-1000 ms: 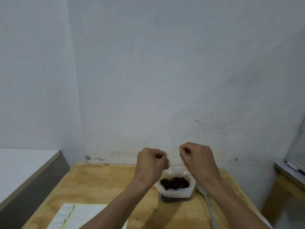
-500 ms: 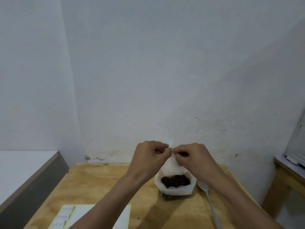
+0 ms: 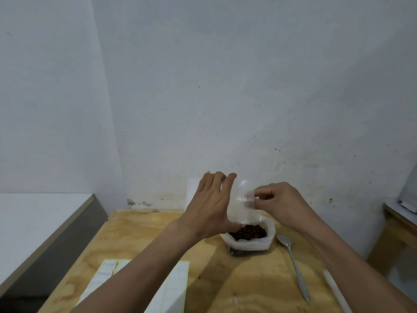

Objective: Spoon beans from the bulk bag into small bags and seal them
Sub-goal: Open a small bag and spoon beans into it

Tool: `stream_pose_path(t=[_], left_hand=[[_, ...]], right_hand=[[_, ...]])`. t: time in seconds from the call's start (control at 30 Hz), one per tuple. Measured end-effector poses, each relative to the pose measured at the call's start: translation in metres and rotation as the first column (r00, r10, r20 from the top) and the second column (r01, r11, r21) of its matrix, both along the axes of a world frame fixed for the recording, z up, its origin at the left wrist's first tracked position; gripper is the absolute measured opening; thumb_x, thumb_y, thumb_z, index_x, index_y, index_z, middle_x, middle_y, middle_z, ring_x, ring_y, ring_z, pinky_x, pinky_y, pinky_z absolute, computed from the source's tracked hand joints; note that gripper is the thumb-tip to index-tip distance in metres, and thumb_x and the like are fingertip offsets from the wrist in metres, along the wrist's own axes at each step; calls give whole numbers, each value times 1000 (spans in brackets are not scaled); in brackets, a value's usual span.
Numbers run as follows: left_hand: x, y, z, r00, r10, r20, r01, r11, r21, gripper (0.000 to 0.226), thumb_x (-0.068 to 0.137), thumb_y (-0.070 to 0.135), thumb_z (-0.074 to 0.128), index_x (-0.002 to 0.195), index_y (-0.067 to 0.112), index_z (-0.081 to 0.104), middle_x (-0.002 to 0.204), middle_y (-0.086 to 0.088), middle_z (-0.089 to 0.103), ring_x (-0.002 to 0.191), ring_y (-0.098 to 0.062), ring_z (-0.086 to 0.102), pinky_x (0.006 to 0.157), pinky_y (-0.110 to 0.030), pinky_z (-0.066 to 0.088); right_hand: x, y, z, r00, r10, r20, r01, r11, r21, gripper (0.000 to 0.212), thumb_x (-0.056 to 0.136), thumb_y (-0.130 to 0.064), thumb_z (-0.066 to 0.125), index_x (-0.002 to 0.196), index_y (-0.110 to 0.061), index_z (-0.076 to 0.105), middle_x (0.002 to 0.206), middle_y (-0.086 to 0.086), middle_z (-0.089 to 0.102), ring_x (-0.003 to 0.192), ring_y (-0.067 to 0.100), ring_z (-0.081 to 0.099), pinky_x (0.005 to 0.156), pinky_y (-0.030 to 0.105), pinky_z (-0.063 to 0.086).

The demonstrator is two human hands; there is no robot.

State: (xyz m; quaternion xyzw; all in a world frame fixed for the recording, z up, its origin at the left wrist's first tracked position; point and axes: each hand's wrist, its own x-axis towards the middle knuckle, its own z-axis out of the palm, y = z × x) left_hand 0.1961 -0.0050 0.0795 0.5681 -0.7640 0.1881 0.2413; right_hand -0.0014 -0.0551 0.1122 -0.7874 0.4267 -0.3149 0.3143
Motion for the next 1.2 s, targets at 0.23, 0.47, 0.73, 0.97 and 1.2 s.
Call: stream_pose_path(t=[0.23,0.47,0.73,0.97,1.2], left_hand=[[-11,-2,-12,999,2,-40,-4,998,-60,109,65,77,70,142,5,43,119,-9,53,105,-26,53,97,-37,46],[-14,1,-15,995,-37,-94,42,997,57,96,68,84,55,130,12,54,113,0,57,99,-20,53,92,-32,44],[-18,-7,-13,992,75,-105,-58,986,154,84,78,73,66,136,16,47,123,1,53,108,-19,50,96,-30,40],[-29,-12,-20,985,137,-108,-109,967,232,84,82,72,62,142,16,43,133,-2,50,118,-22,48,103,-32,37],[-39,-15,-28,983,146,-113,-112,958,264,82,82,70,63,141,15,45,132,-3,52,119,-23,50,102,-34,38]], right_hand=[[1,4,6,968,136,211,-191,944,269,17,88,-13,76,103,-15,82,97,-3,80,96,11,76,87,26,60],[-2,11,1,960,171,223,-238,915,325,19,82,-21,81,97,-9,80,90,7,80,86,17,78,76,22,61],[-15,-7,-6,997,-32,68,27,997,66,10,89,-14,73,86,-19,80,80,-3,78,75,11,75,72,25,62],[-56,-17,-38,777,-334,-534,326,939,-113,21,89,-34,70,85,-16,79,88,0,76,78,20,71,74,36,60],[-59,-2,-72,584,-245,-774,347,937,-35,34,82,-44,69,67,-20,49,71,-2,57,63,20,58,55,26,42]])
